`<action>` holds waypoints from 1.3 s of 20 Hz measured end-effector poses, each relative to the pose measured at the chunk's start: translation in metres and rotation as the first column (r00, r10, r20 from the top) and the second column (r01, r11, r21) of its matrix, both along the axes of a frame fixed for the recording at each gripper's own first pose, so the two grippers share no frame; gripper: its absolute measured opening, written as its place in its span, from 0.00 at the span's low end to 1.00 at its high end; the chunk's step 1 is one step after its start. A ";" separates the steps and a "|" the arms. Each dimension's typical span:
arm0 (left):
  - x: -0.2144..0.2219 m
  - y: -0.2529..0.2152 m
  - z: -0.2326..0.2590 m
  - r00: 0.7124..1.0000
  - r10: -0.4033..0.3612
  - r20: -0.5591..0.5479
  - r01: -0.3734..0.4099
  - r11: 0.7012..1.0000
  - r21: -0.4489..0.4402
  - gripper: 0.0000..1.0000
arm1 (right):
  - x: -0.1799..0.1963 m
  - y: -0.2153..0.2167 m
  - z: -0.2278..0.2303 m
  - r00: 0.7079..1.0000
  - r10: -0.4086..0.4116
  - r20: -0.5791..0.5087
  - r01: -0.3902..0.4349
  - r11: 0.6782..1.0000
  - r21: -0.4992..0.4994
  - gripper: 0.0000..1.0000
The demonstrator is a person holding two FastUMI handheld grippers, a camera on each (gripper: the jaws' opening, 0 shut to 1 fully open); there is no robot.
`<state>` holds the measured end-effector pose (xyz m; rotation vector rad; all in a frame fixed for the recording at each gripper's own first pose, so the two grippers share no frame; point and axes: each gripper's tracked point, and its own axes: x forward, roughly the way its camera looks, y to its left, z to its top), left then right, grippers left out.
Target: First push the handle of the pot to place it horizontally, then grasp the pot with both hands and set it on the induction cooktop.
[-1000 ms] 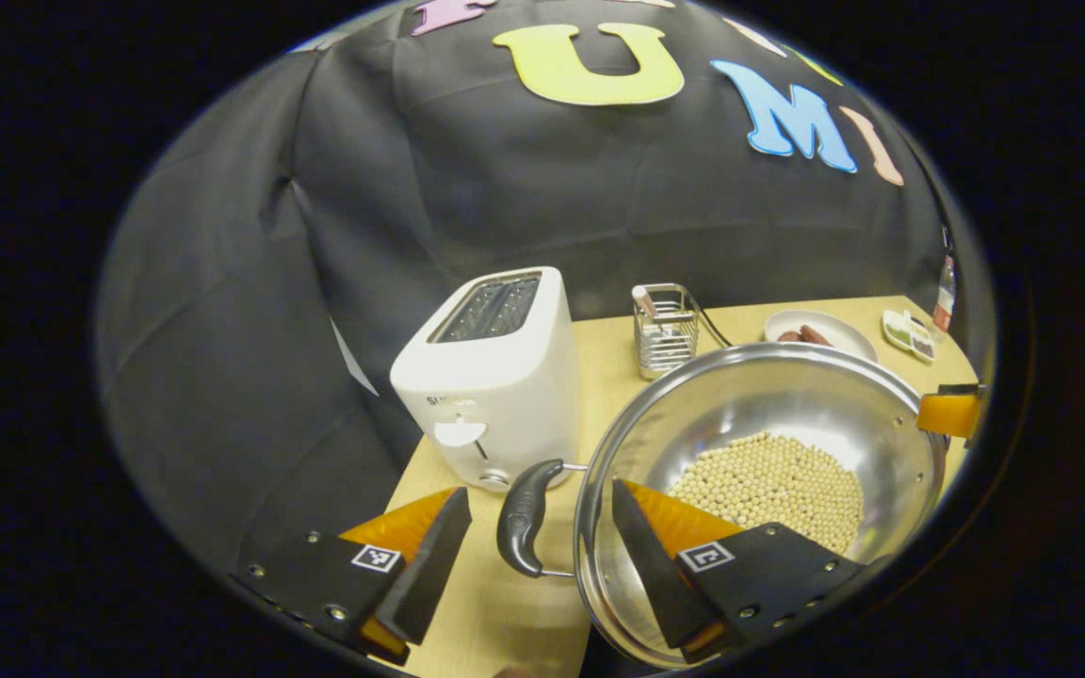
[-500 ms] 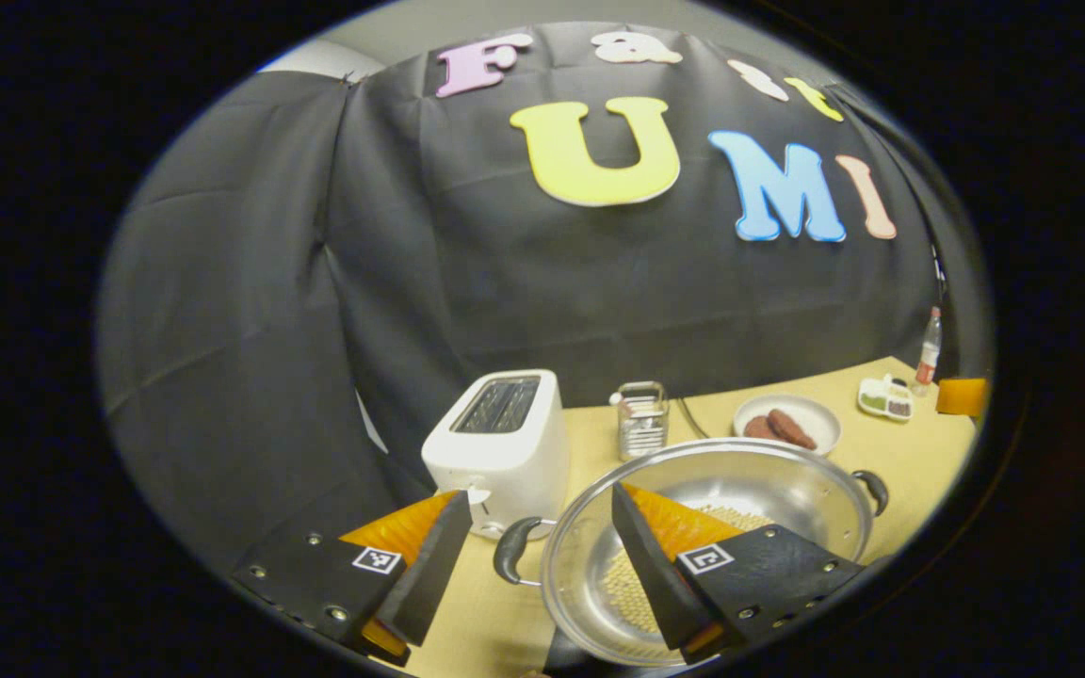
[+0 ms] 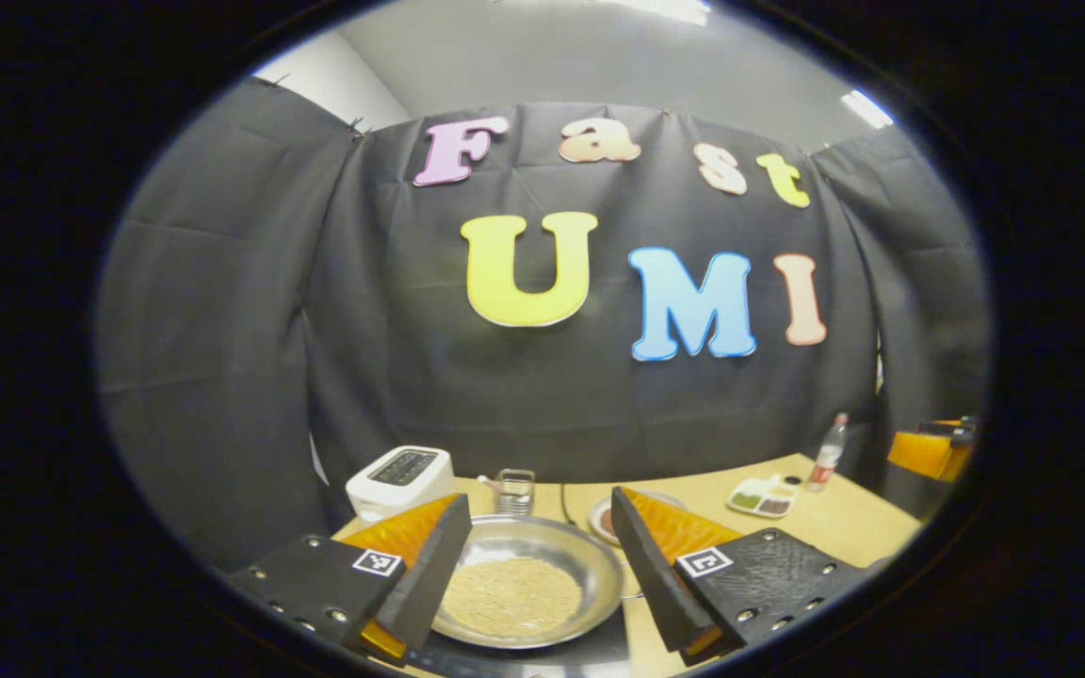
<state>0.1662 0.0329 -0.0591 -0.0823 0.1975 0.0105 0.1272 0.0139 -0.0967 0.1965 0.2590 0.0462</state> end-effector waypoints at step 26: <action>-0.190 -0.059 0.137 0.971 0.025 0.237 -0.031 0.999 0.022 0.87 | -0.158 -0.102 0.092 0.964 -0.105 0.242 0.127 0.989 -0.074 0.98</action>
